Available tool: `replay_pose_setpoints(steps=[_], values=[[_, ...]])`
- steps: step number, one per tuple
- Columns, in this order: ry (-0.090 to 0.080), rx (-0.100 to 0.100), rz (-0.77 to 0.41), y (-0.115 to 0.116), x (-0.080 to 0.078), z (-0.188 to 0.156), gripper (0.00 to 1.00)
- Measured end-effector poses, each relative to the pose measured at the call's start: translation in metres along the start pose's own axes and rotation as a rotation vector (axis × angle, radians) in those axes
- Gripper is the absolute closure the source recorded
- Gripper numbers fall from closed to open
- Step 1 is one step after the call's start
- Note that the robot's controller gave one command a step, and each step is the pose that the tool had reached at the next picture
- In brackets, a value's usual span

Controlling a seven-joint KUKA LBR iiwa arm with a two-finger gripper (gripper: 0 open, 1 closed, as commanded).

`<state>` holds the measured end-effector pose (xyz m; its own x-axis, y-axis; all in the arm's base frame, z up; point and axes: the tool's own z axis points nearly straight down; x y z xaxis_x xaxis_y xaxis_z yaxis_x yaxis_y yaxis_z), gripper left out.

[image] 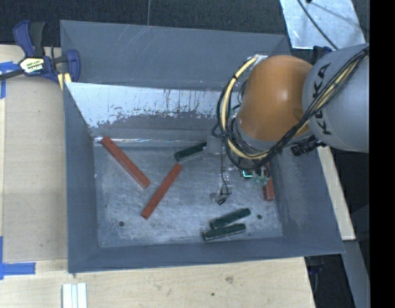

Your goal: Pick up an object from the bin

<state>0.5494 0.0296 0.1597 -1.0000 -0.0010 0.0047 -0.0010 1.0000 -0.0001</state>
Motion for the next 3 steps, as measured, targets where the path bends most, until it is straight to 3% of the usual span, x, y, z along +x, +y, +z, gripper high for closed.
replay_pose_setpoints(steps=[1, 2, 3], values=[[-0.010, -0.002, -0.047, 0.049, -0.049, 0.092, 0.00], [-0.014, 0.000, -0.232, 0.057, -0.043, 0.058, 0.00], [-0.011, 0.000, -0.402, 0.073, -0.058, 0.059, 0.00]])
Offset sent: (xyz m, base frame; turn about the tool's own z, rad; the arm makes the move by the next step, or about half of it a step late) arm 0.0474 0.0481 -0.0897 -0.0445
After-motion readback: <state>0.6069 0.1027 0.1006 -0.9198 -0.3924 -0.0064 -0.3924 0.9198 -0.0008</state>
